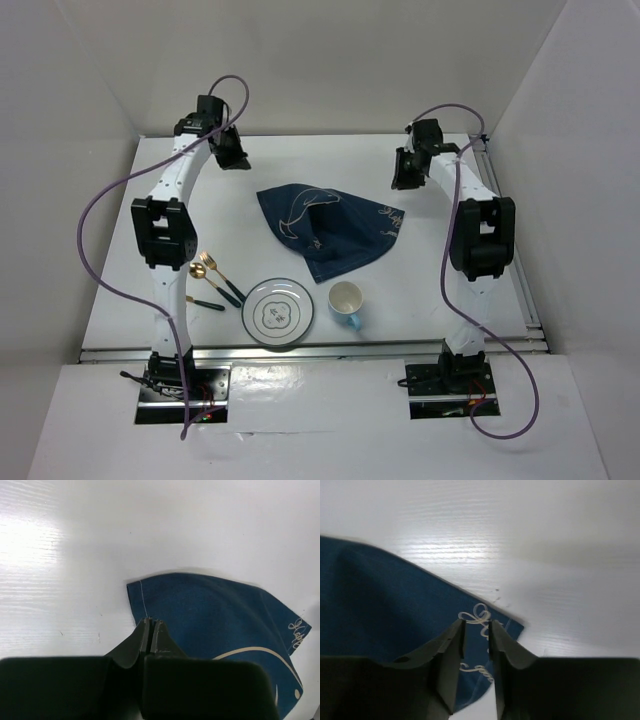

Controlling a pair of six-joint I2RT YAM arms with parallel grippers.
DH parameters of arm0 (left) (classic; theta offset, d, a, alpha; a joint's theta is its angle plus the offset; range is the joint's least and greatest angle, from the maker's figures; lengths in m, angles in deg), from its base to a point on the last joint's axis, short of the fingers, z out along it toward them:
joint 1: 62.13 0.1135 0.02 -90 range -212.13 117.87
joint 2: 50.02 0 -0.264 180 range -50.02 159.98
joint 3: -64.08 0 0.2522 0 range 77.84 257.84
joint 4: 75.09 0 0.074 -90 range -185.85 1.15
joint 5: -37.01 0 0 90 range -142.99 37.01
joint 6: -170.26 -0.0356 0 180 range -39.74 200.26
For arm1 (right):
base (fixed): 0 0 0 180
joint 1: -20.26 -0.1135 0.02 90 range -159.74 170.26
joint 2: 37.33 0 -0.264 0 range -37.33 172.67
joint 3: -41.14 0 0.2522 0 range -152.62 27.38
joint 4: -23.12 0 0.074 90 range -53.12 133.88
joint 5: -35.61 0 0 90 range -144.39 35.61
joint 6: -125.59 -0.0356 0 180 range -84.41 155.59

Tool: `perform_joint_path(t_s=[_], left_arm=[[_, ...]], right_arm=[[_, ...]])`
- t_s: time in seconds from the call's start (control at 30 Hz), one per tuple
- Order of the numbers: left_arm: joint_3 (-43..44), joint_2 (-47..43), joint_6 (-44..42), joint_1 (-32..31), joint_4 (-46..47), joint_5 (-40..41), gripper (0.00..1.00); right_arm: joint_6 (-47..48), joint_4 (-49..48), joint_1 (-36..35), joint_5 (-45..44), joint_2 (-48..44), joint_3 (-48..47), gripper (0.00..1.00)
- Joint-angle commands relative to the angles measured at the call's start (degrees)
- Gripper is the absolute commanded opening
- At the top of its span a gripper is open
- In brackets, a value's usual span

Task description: Set the dinner table for one person

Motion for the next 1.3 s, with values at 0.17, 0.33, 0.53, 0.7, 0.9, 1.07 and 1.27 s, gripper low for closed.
perform_joint_path(t_s=[0.17,0.33,0.53,0.7,0.9,1.07,1.27], left_arm=[[-0.43,2.14,-2.14,-1.52,-3.48,1.93,0.69],[-1.93,5.57,-3.28,-2.67,-3.49,3.87,0.83],[-1.93,8.90,-4.33,-4.33,-3.49,3.87,0.86],[-1.93,10.93,-4.34,-4.34,-4.02,4.40,0.88],[-1.93,11.99,-3.29,-4.86,-3.49,4.31,0.88],[-1.93,12.52,-3.28,-5.39,-2.96,3.08,0.83],[-1.93,12.52,-2.75,-5.92,-1.12,-0.33,0.64]], right_arm=[[1.15,1.96,0.00,-3.60,0.36,3.71,0.69],[1.15,1.95,0.53,-3.60,1.59,4.25,0.78],[1.15,1.95,1.76,-2.45,2.20,4.77,0.80],[1.68,1.42,2.28,-1.93,2.73,6.35,0.80],[1.68,-0.24,2.29,2.37,4.48,7.41,0.75],[1.15,-0.25,2.29,4.31,5.63,7.41,0.55],[1.15,-0.77,2.29,4.84,5.63,7.41,0.32]])
